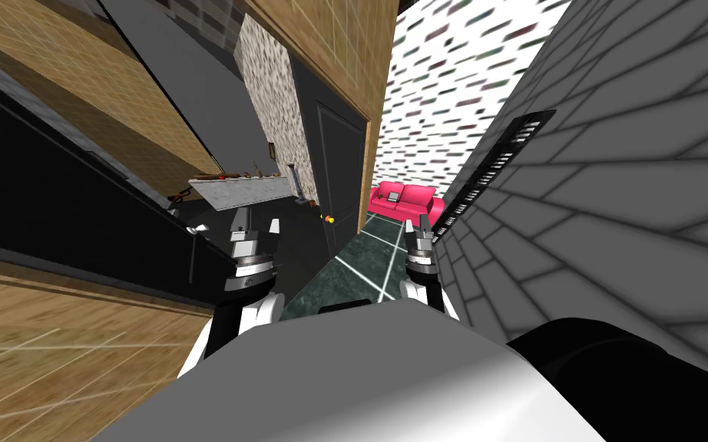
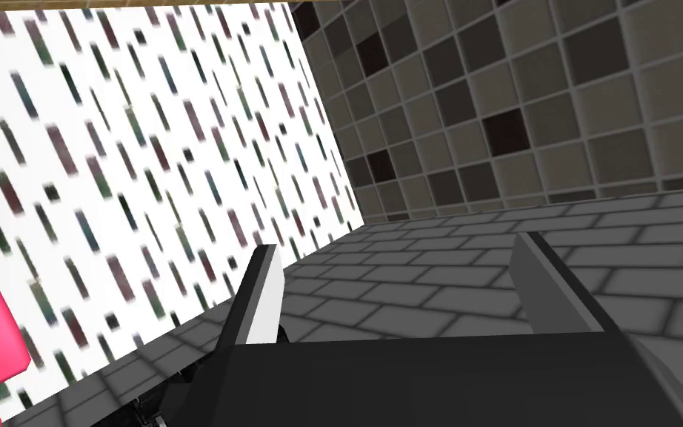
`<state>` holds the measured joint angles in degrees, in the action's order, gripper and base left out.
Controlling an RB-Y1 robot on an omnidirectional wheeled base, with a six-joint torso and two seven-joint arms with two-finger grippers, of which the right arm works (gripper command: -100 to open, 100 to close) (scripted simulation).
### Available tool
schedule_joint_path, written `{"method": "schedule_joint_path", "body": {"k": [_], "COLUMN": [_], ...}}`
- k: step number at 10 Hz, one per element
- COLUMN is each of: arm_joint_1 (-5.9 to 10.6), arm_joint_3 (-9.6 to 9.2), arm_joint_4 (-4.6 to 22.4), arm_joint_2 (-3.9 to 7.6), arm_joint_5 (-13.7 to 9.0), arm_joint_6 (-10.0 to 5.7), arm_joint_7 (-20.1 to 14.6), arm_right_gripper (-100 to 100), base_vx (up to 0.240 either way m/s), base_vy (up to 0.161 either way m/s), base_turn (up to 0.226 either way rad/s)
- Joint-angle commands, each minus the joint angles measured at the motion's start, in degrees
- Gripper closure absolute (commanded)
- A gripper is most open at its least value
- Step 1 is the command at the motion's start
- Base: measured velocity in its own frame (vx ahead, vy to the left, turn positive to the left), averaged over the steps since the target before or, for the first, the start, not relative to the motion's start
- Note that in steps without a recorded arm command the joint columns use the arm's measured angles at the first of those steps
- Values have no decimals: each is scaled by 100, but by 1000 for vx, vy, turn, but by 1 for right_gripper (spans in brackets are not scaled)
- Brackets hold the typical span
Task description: Push the door open
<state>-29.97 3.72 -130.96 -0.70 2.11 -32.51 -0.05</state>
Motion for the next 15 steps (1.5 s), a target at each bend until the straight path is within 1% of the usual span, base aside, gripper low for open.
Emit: {"method": "schedule_joint_path", "body": {"k": [1,2,4,6,7,12,15], "arm_joint_1": [44,62,133,183,233,385,491], "arm_joint_3": [-127,-177,-380,-523,-666,-1101,-1404], "arm_joint_4": [117,163,349,481,613,1014,1292], "arm_joint_2": [60,82,170,228,286,453,563], "arm_joint_5": [-14,-20,-42,-58,-73,-121,-155], "arm_joint_6": [-26,-36,-77,-106,-135,-223,-284], "arm_joint_7": [-165,-230,-492,-678,-864,-1429,-1821], "arm_right_gripper": [-100,-100,-100,-100,-100,-100,-100], "base_vx": [185,116,112,116,117,108,99], "base_vy": [34,-4,-16,-3,14,0,9], "base_turn": [-53,-12,-29,-27,-47,-31,-36]}}
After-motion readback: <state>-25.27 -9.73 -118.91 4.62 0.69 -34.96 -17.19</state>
